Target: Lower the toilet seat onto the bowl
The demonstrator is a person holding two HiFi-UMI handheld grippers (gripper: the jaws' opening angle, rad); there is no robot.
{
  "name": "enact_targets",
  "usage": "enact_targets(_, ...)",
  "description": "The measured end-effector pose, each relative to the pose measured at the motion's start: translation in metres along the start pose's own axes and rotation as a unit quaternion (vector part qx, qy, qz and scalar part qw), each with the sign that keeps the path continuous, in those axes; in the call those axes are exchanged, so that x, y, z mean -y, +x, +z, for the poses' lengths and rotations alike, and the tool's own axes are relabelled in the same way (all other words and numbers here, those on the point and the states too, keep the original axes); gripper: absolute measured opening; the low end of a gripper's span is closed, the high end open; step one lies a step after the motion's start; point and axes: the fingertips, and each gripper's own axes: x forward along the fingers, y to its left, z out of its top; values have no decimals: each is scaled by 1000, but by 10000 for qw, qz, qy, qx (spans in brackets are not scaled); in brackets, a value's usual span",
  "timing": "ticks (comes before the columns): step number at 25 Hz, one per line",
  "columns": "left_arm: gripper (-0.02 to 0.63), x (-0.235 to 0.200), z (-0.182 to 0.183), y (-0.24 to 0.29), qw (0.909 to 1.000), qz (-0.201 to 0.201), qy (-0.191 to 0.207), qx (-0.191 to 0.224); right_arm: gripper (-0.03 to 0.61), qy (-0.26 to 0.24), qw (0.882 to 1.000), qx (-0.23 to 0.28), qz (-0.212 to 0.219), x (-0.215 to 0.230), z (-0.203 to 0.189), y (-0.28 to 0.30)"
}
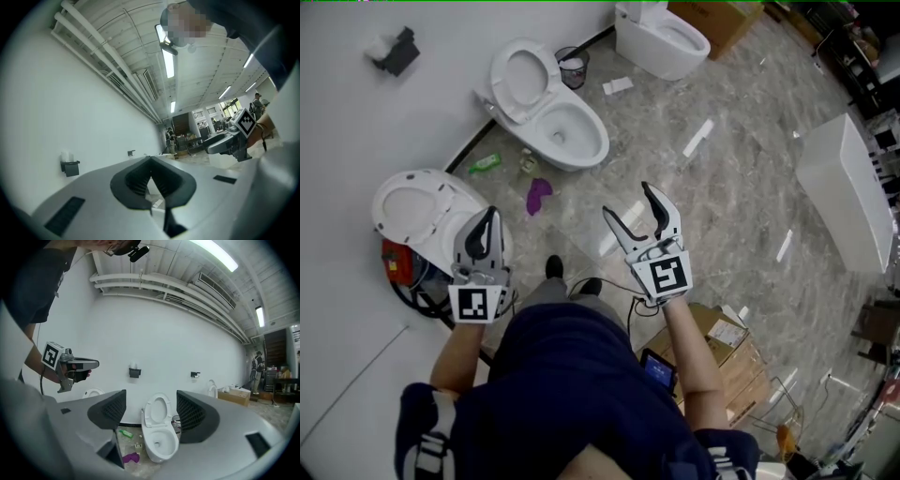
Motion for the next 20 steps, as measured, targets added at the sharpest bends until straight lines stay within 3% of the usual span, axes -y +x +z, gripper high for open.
enact_targets(13, 25, -16, -7, 7, 9995, 280, 77, -85, 347, -303, 9984, 22, 474, 7, 7, 53)
enact_targets(20, 25, -86, -29, 63, 9997, 246, 9, -10, 347, -426, 9977, 43, 528, 17, 9, 156)
